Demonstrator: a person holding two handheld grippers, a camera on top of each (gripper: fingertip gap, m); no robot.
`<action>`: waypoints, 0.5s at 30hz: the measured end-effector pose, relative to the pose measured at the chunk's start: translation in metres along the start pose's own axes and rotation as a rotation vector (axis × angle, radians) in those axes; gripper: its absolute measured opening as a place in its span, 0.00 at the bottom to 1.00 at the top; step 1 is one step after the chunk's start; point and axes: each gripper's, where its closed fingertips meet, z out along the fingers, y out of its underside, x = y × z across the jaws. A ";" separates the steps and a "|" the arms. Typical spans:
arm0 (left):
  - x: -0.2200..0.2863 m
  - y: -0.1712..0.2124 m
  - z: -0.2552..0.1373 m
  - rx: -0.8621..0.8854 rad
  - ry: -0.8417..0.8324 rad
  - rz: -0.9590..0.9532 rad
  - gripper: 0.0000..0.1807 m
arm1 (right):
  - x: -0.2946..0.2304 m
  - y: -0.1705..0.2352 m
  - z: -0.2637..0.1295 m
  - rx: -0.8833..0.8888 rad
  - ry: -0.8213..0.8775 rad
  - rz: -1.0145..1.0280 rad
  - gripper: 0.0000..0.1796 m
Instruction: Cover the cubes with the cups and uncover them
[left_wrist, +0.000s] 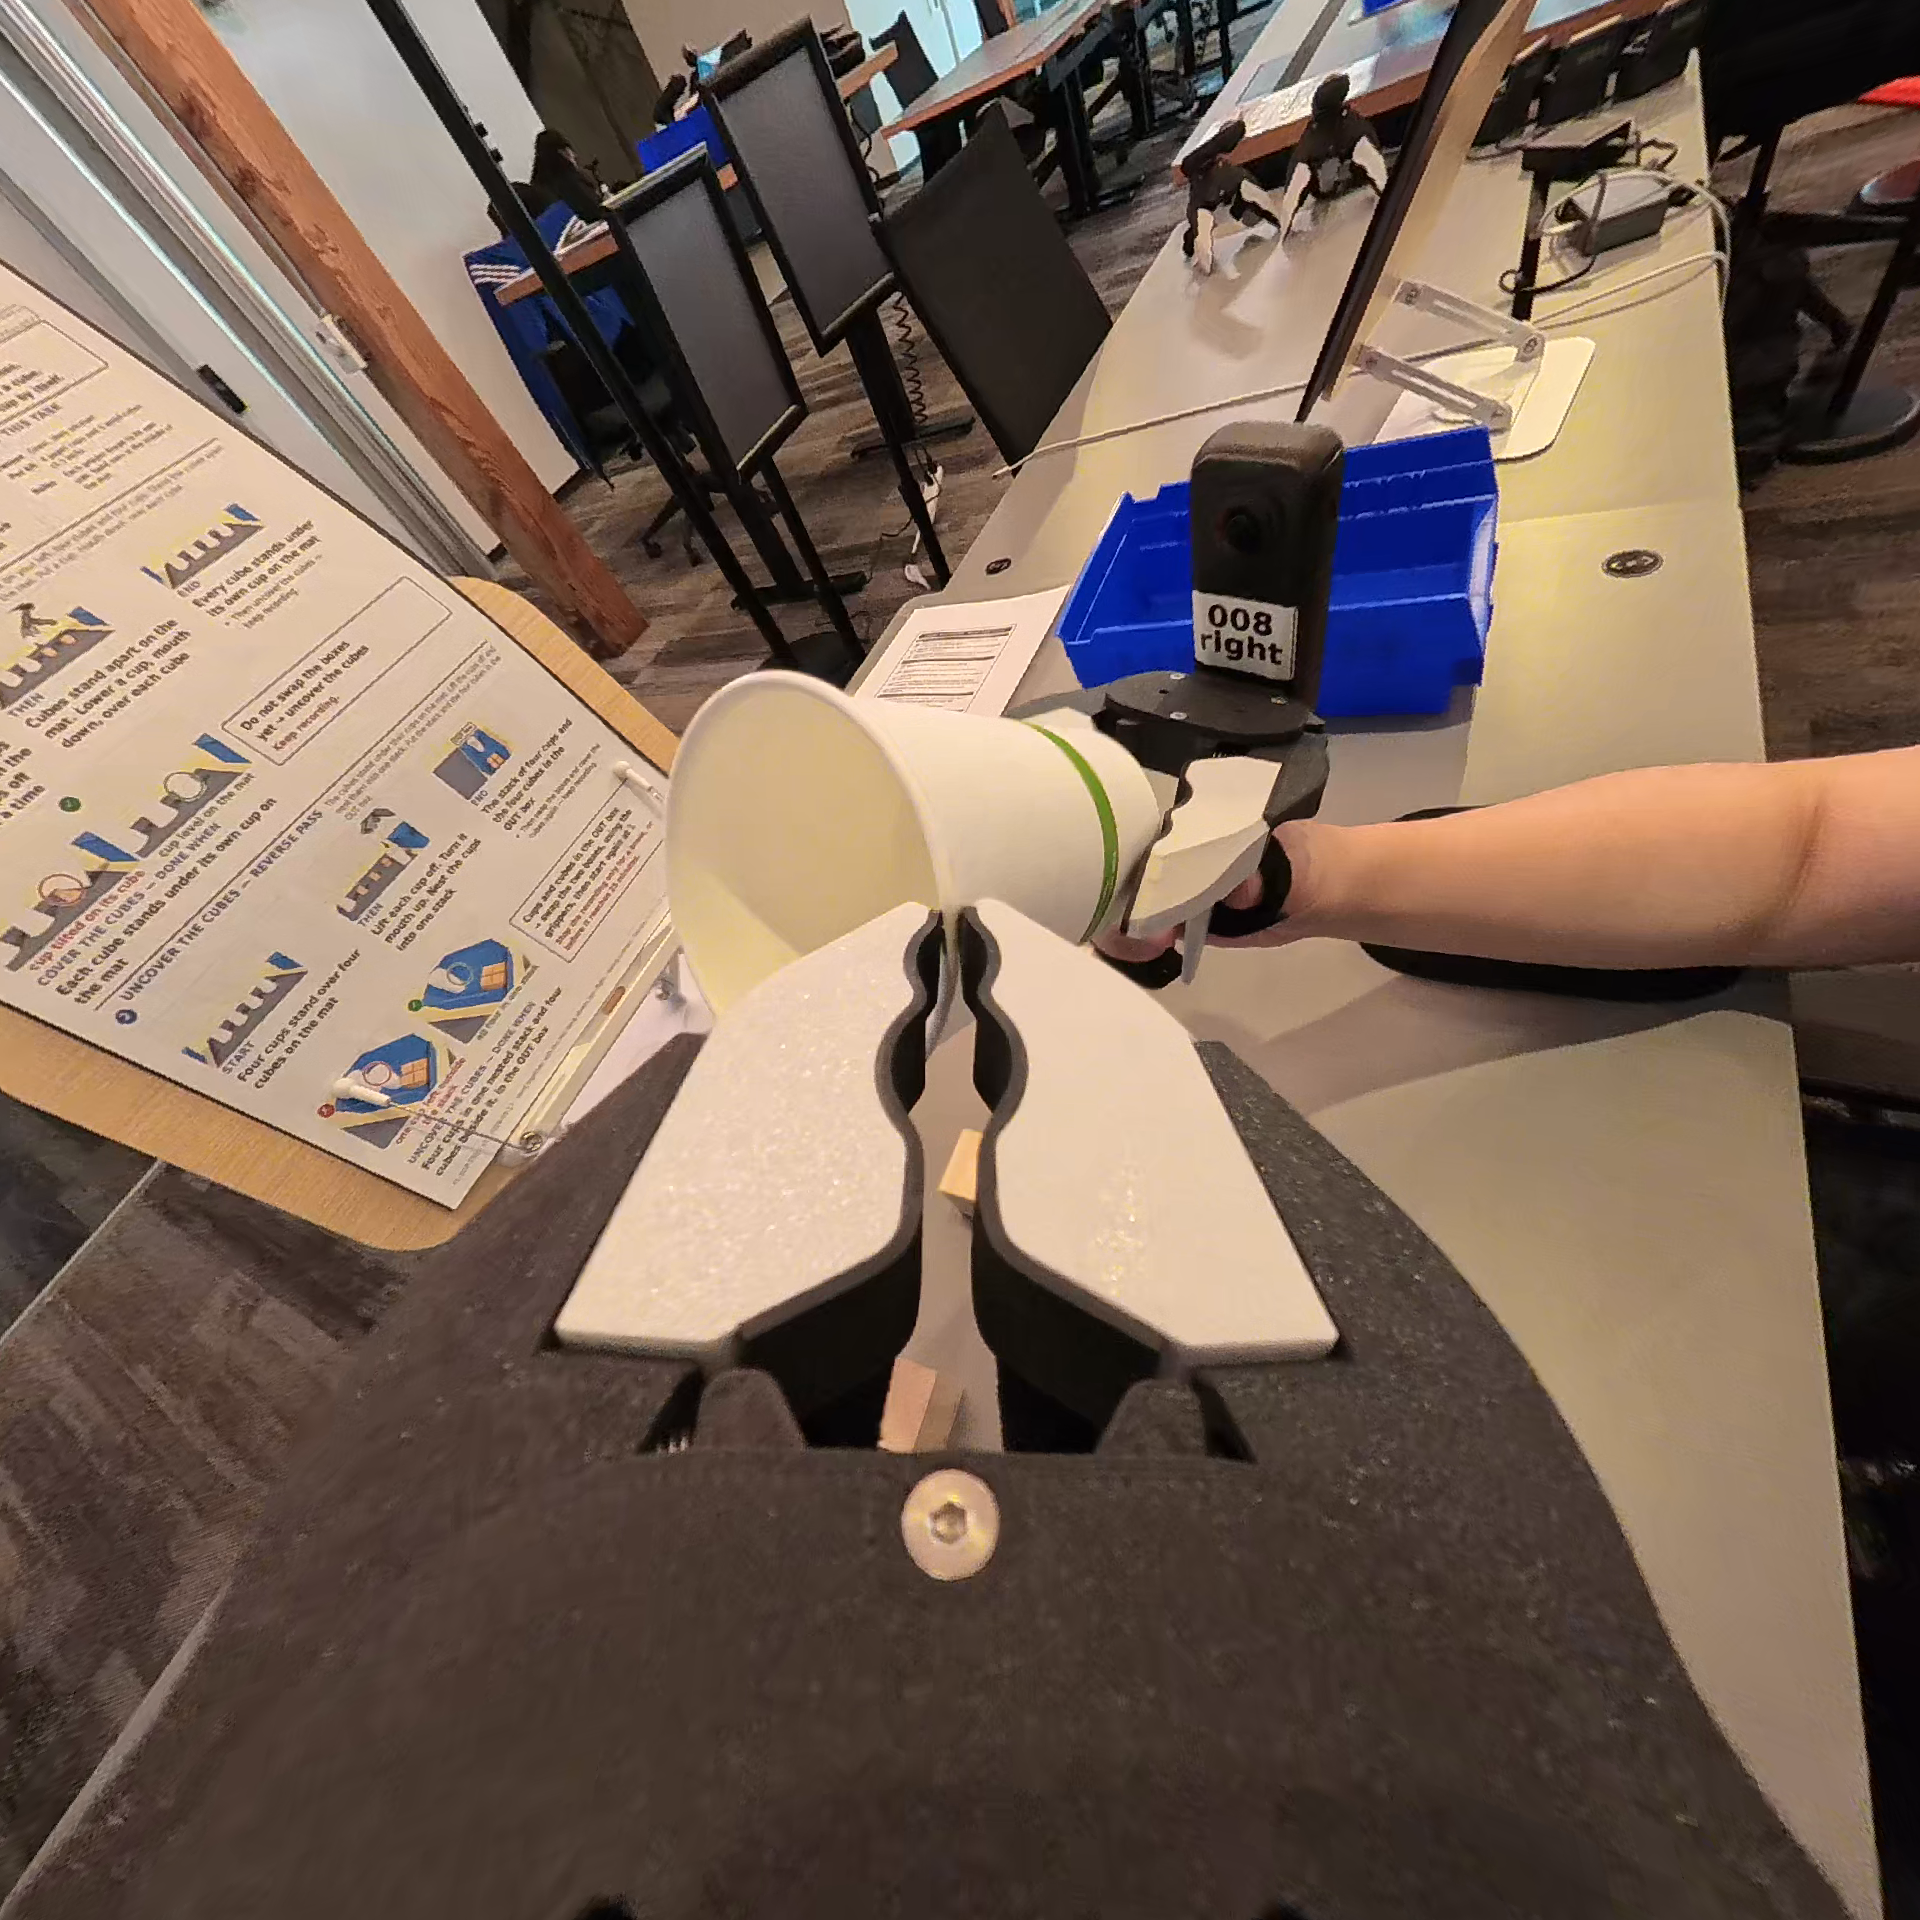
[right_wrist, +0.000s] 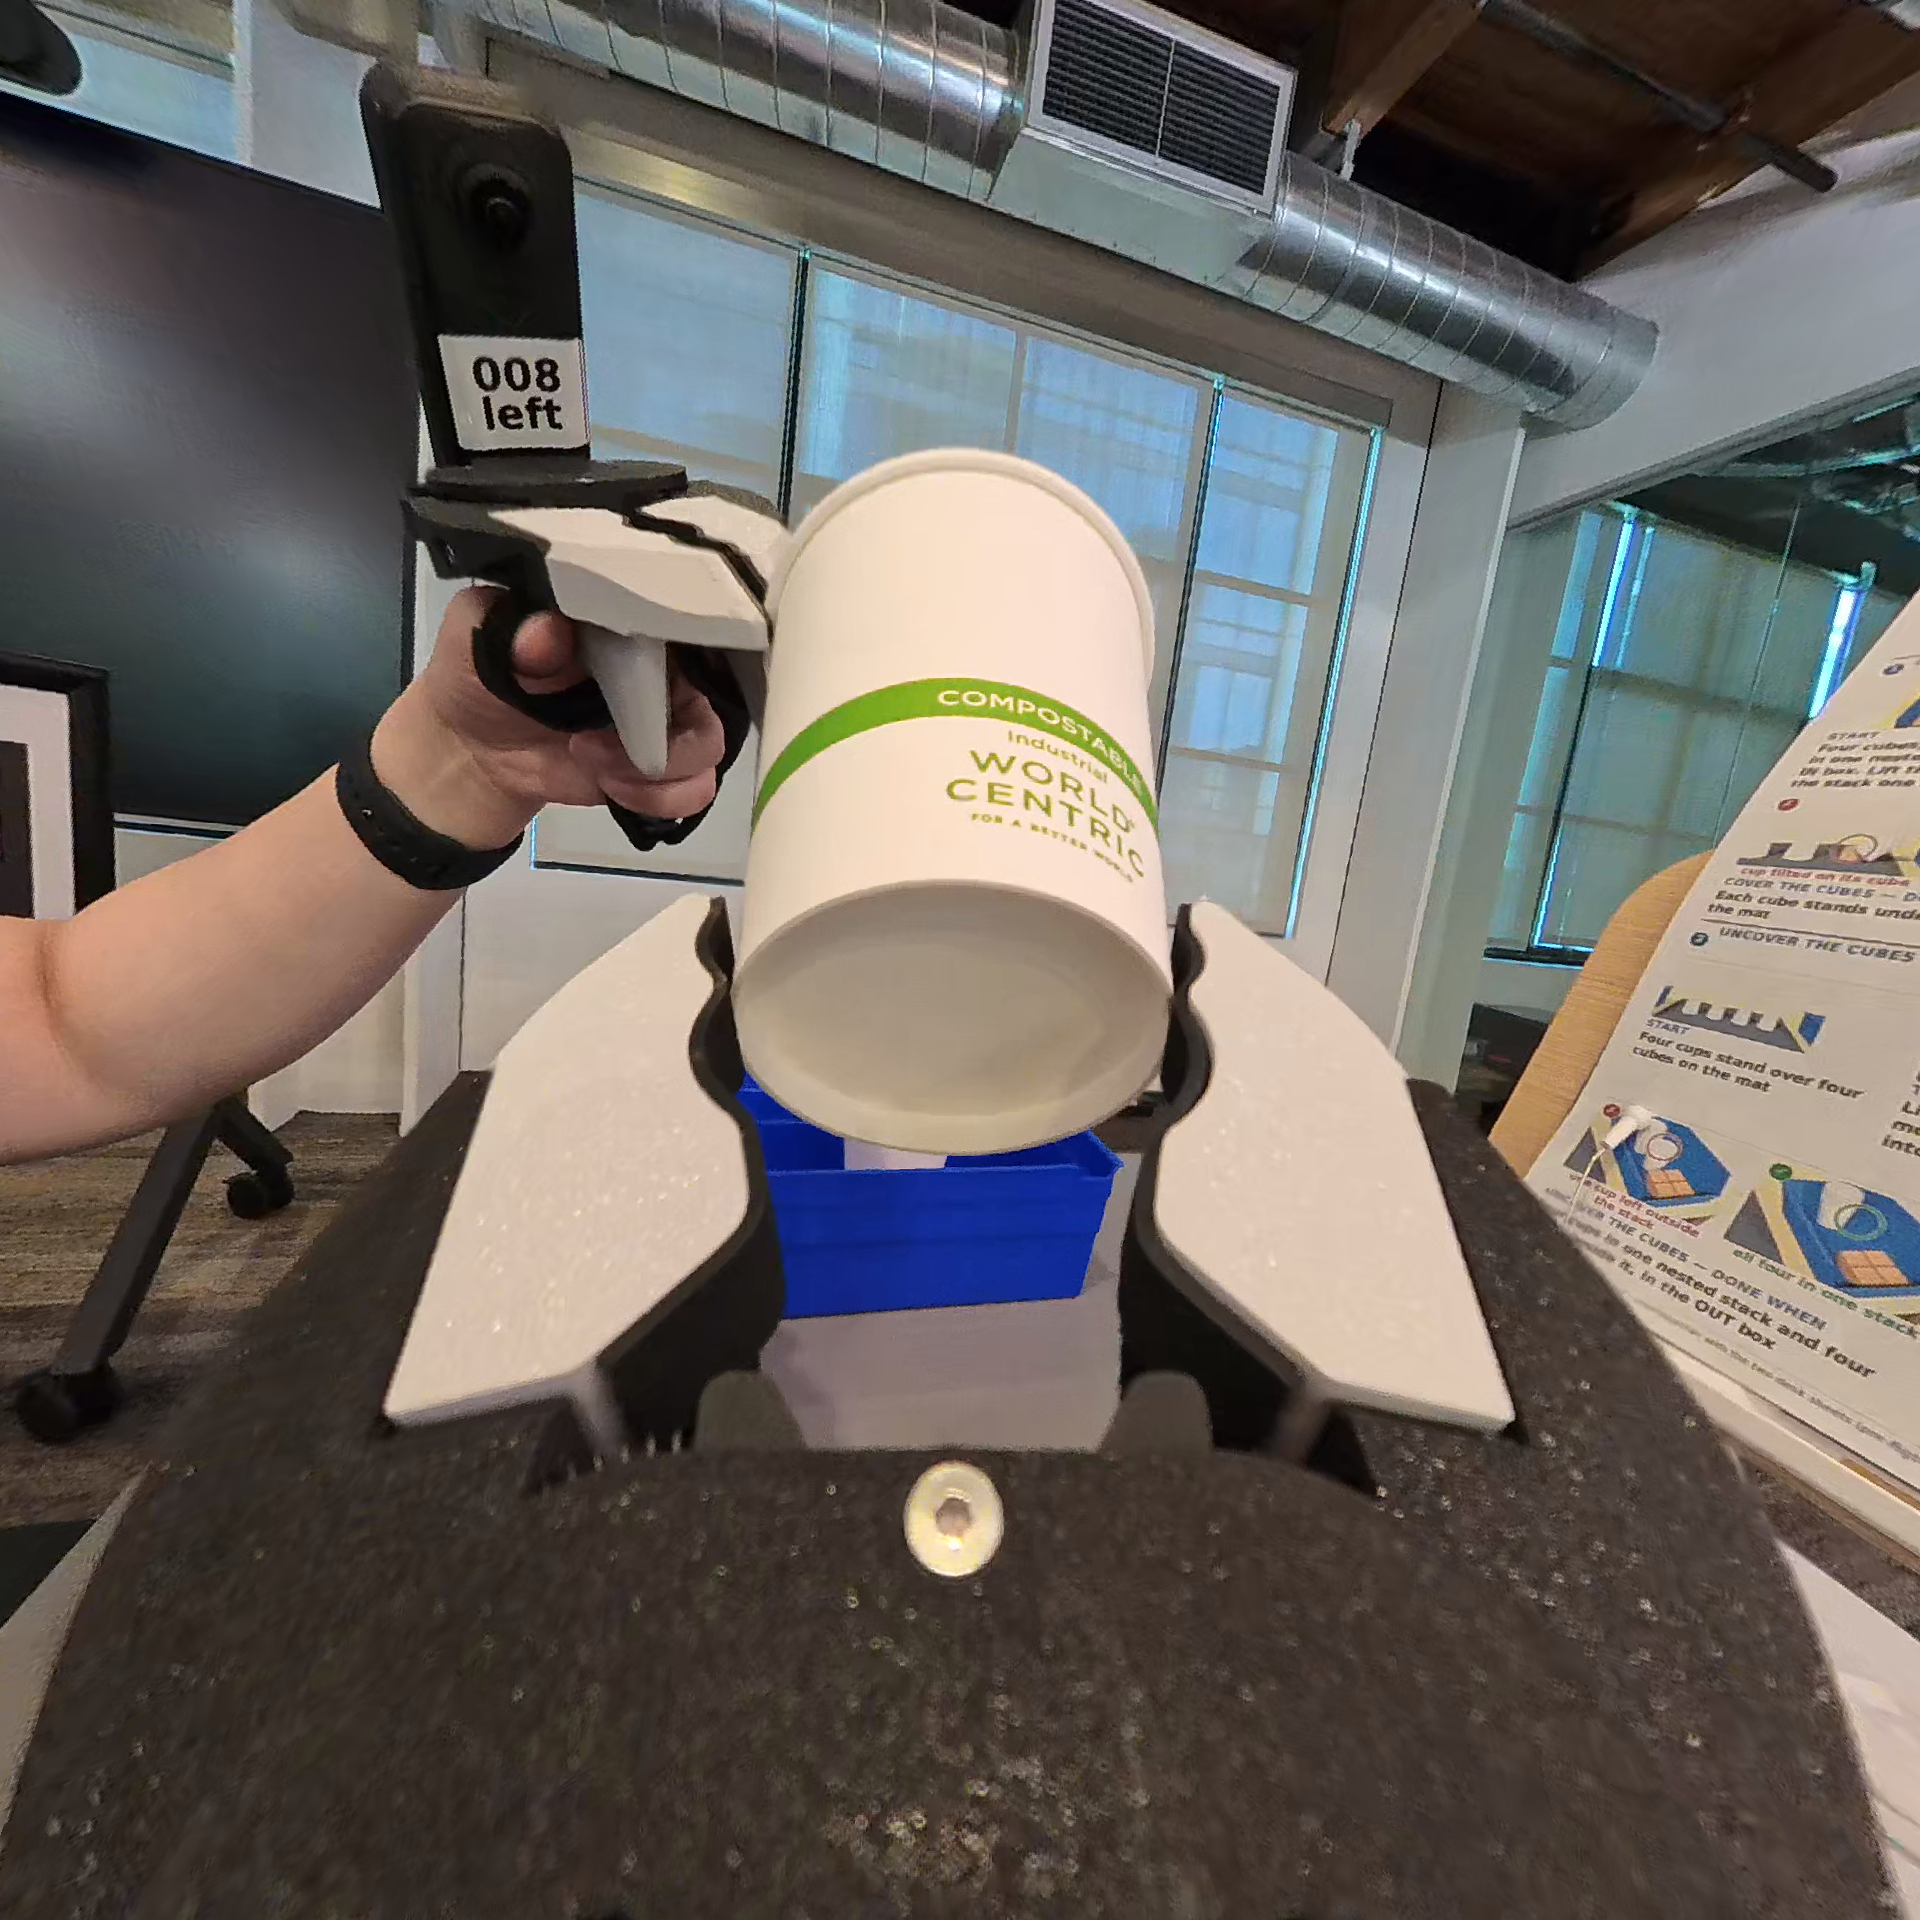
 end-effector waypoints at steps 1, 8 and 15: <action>-0.001 0.002 0.000 -0.008 -0.011 0.006 0.01 | 0.000 -0.001 -0.001 0.005 0.004 -0.006 0.44; 0.003 0.009 -0.002 -0.021 -0.033 0.027 0.02 | -0.002 0.002 -0.001 -0.039 -0.042 0.013 0.44; 0.011 0.009 -0.009 -0.006 -0.058 0.053 0.02 | -0.009 0.001 0.000 -0.048 -0.097 0.039 0.44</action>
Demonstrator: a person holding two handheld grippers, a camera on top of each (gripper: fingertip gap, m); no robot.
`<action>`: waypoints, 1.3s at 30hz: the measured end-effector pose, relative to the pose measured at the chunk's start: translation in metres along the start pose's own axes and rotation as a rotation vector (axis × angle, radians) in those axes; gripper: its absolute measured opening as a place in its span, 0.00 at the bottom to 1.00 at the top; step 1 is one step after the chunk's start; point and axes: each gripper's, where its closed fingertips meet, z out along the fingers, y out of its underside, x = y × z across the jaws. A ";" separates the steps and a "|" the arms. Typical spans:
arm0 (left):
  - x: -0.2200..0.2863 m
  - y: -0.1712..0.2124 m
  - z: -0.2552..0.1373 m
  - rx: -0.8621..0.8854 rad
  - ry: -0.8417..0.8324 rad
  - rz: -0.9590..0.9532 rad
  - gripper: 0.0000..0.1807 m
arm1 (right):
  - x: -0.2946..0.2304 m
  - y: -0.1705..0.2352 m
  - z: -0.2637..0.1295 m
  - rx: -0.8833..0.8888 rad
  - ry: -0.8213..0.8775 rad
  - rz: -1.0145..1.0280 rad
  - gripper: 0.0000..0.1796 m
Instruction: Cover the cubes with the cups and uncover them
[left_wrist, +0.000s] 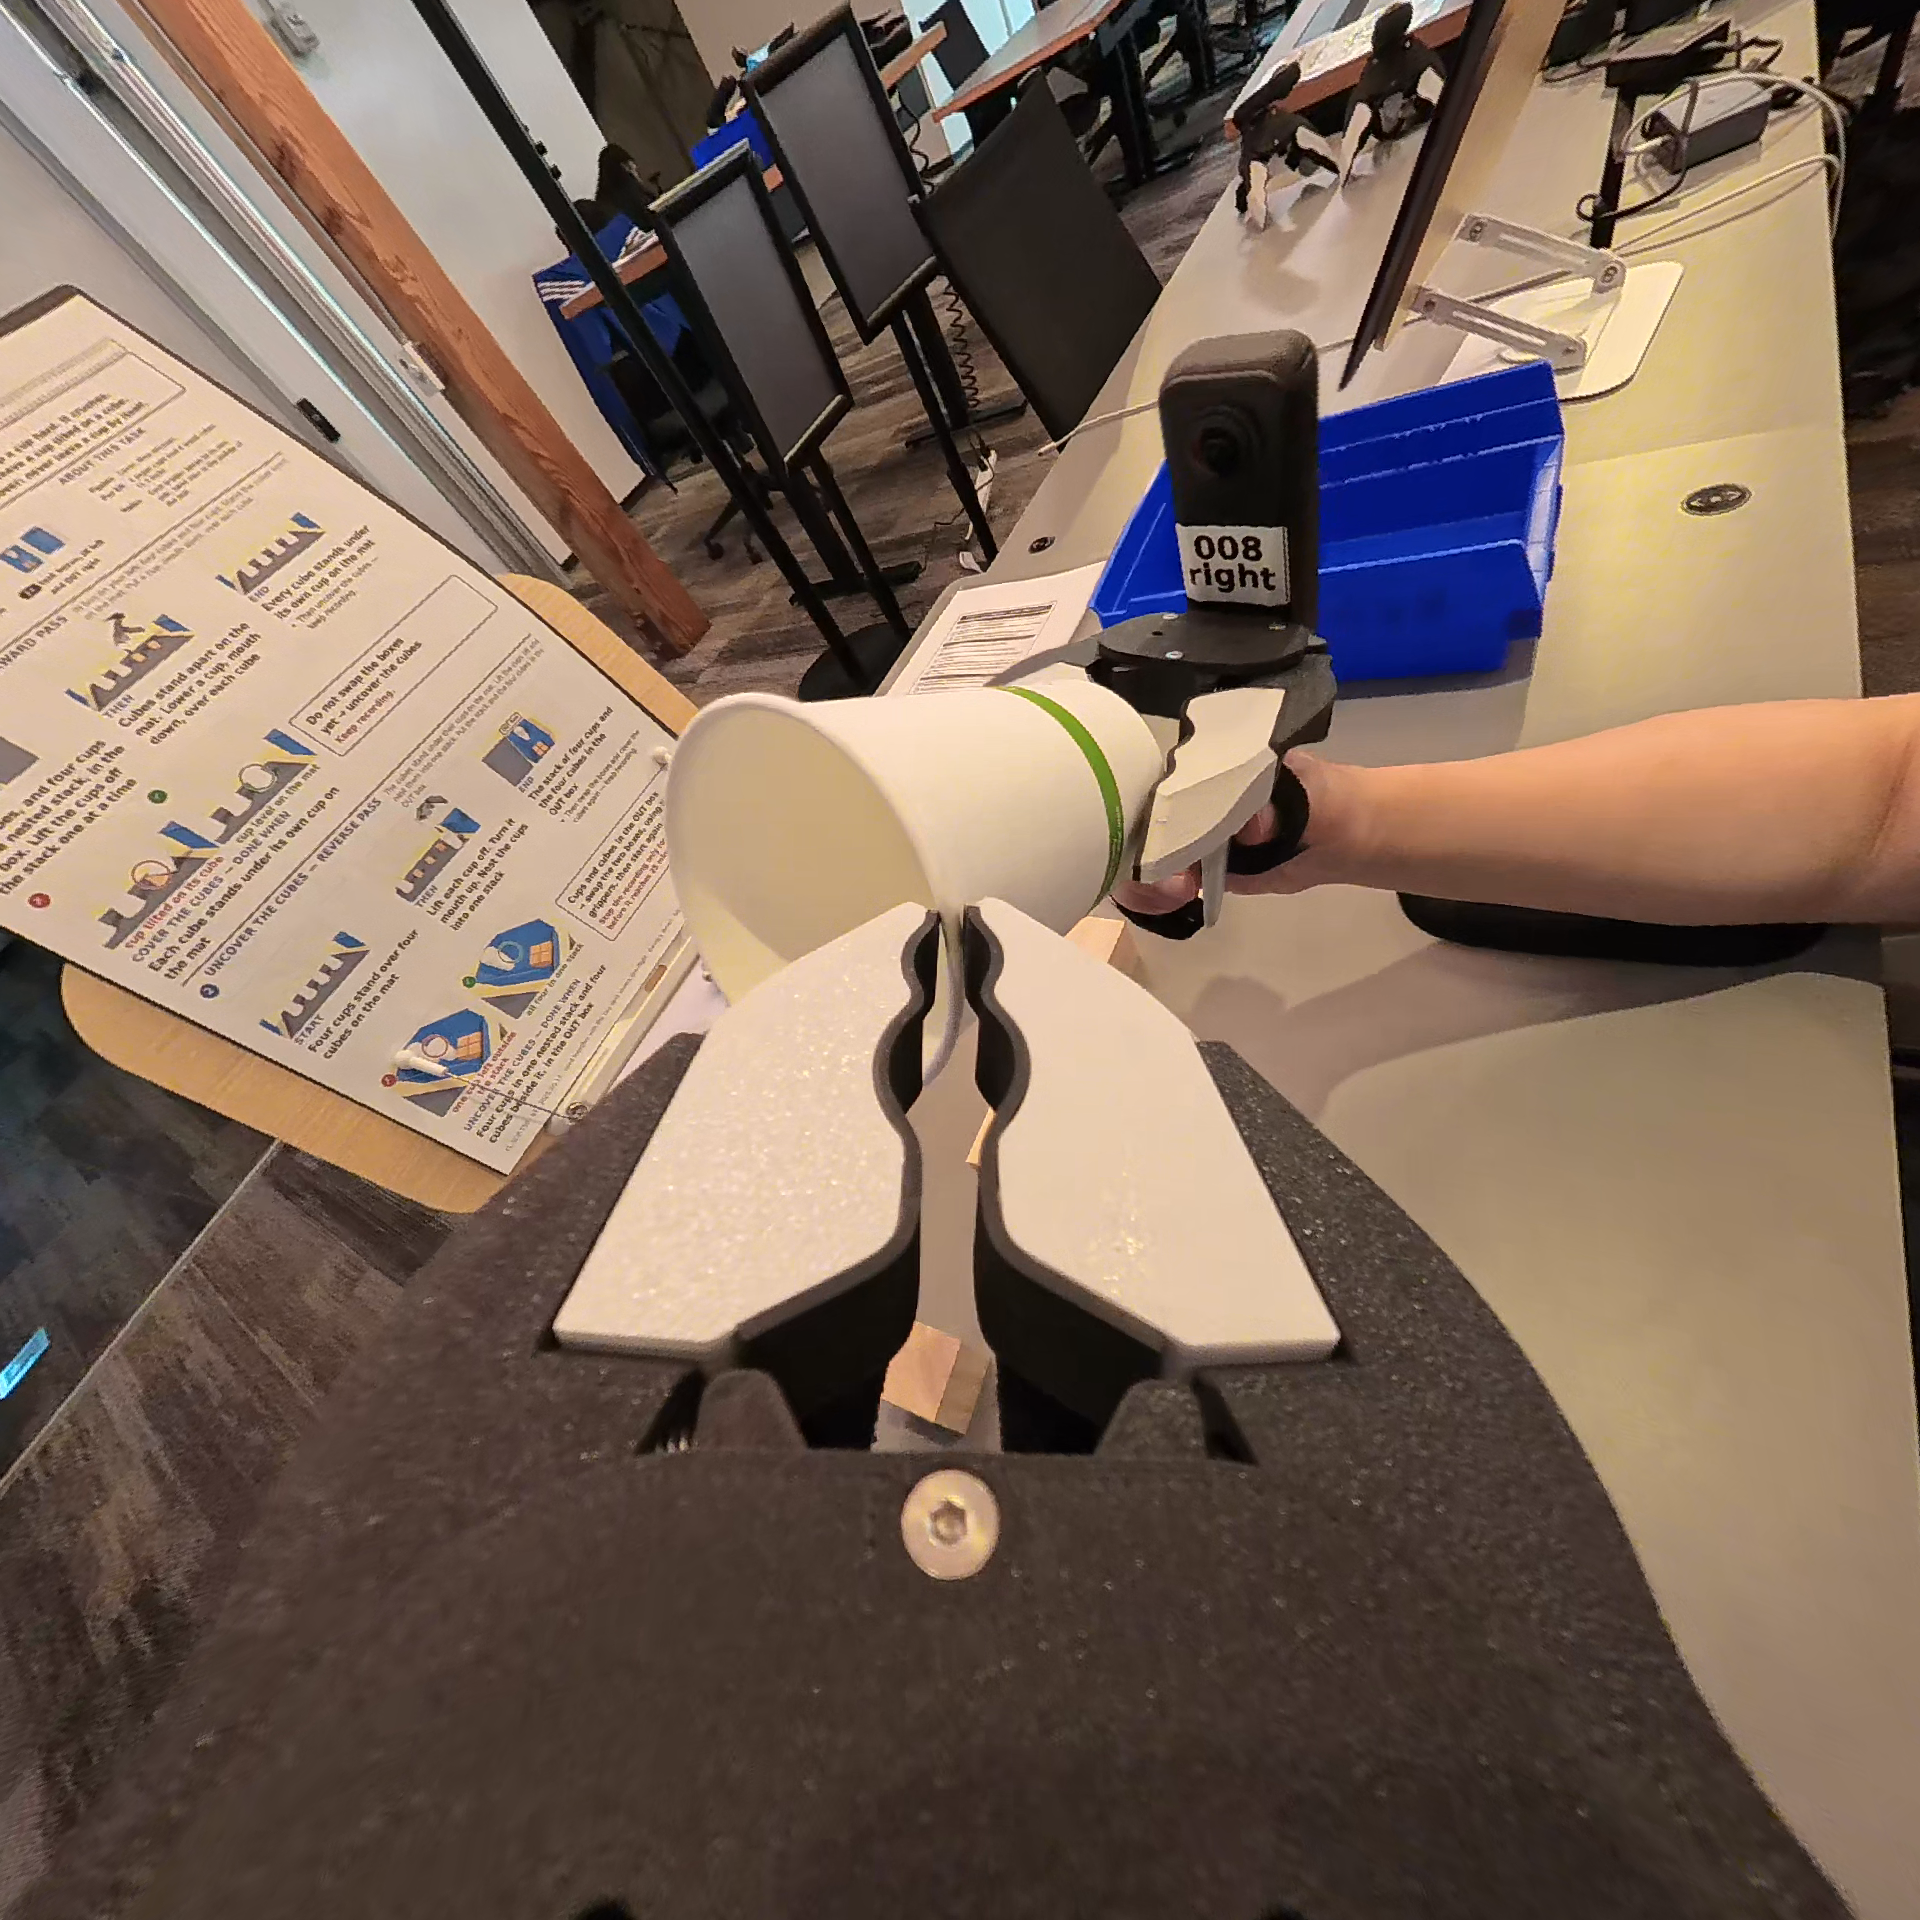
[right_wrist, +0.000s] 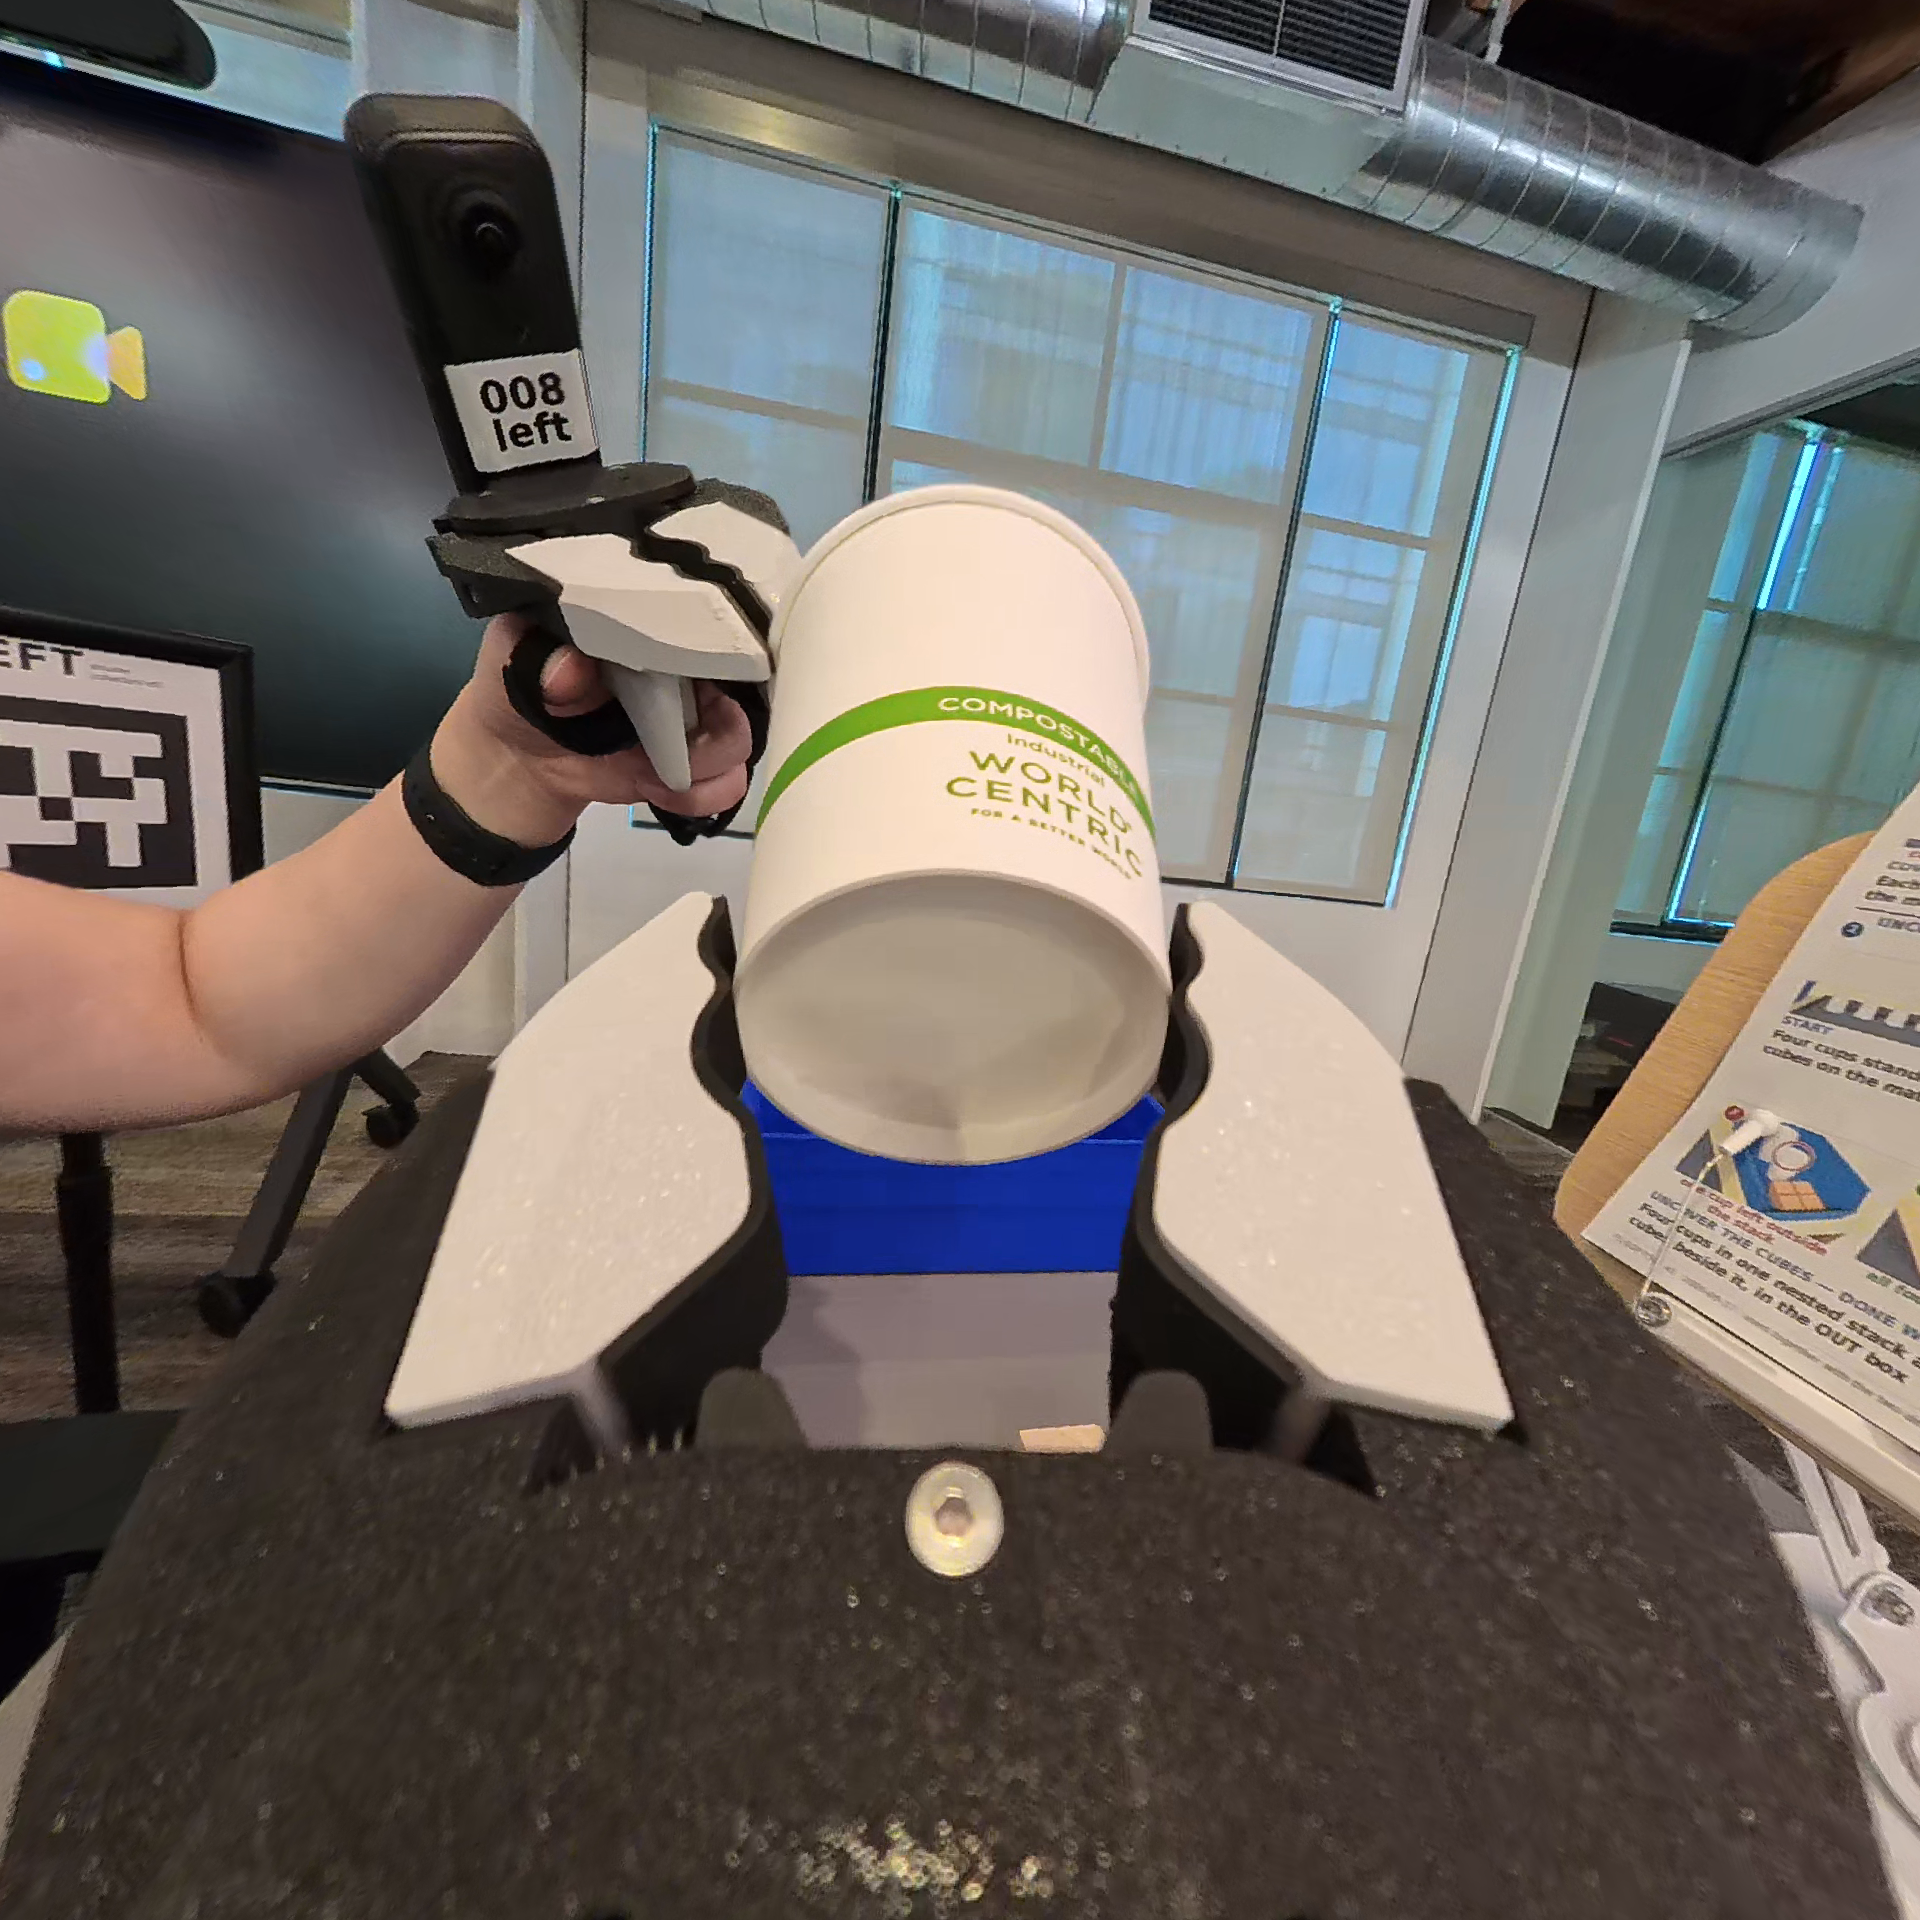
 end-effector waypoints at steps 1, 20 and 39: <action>0.001 0.000 -0.001 0.000 -0.004 0.001 0.02 | -0.001 -0.001 0.000 -0.004 -0.008 0.001 0.44; 0.049 0.076 -0.019 0.165 0.017 -0.364 0.00 | -0.014 0.072 -0.045 -0.867 -0.061 -0.200 0.42; 0.094 0.125 0.043 0.578 0.360 -1.004 0.10 | -0.073 0.028 -0.006 -0.842 -0.319 -0.361 0.42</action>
